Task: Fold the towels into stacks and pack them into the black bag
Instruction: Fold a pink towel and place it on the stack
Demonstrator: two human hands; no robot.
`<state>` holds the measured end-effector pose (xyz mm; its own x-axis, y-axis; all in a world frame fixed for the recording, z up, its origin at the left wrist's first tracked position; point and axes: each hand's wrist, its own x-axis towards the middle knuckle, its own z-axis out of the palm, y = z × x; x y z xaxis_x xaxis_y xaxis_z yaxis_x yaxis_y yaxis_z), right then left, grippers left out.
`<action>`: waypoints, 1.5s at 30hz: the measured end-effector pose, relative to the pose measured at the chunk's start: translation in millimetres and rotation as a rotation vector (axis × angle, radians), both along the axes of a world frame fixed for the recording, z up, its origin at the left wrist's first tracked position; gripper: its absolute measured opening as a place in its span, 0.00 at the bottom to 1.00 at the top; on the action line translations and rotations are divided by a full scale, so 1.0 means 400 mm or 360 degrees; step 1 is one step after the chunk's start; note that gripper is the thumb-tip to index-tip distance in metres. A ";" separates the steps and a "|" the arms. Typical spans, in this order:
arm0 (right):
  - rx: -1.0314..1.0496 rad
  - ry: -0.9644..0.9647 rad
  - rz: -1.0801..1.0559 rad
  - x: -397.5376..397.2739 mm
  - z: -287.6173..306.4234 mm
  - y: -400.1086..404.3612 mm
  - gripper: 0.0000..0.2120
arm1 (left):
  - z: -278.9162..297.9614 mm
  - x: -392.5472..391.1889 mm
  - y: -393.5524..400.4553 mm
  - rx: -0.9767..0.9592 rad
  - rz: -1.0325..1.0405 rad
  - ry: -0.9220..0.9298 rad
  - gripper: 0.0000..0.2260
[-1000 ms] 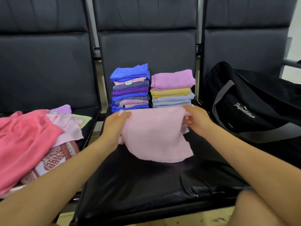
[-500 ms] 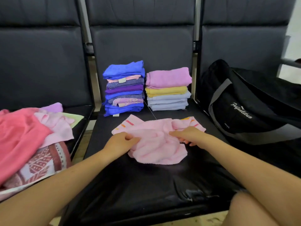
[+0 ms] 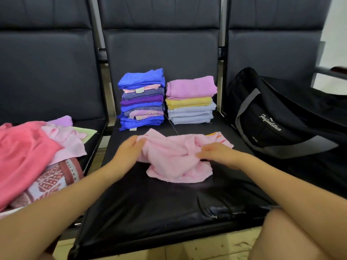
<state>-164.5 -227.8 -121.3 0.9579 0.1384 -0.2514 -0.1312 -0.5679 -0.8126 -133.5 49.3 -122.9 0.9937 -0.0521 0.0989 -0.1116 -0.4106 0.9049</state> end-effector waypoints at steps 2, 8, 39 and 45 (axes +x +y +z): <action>0.0420 -0.0149 -0.0263 -0.002 0.028 0.001 0.19 | 0.039 -0.001 0.018 -0.0393 0.0090 0.0023 0.09; 0.1042 -0.0165 -0.0654 0.022 0.039 0.030 0.09 | 0.105 -0.020 0.004 -0.1096 0.0086 0.0316 0.06; 0.1408 -0.0136 -0.0517 -0.122 0.186 0.029 0.16 | 0.193 -0.152 0.055 -0.1335 -0.0175 0.0084 0.12; 0.1485 -0.0027 -0.0408 -0.190 0.228 0.030 0.14 | 0.239 -0.182 0.068 -0.1683 -0.0184 0.0233 0.13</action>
<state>-240.5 -215.9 -30.1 0.9893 0.0616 -0.1323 -0.1456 0.3510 -0.9250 -206.2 76.7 -27.4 0.9941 -0.1040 0.0293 0.0386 0.5949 0.8029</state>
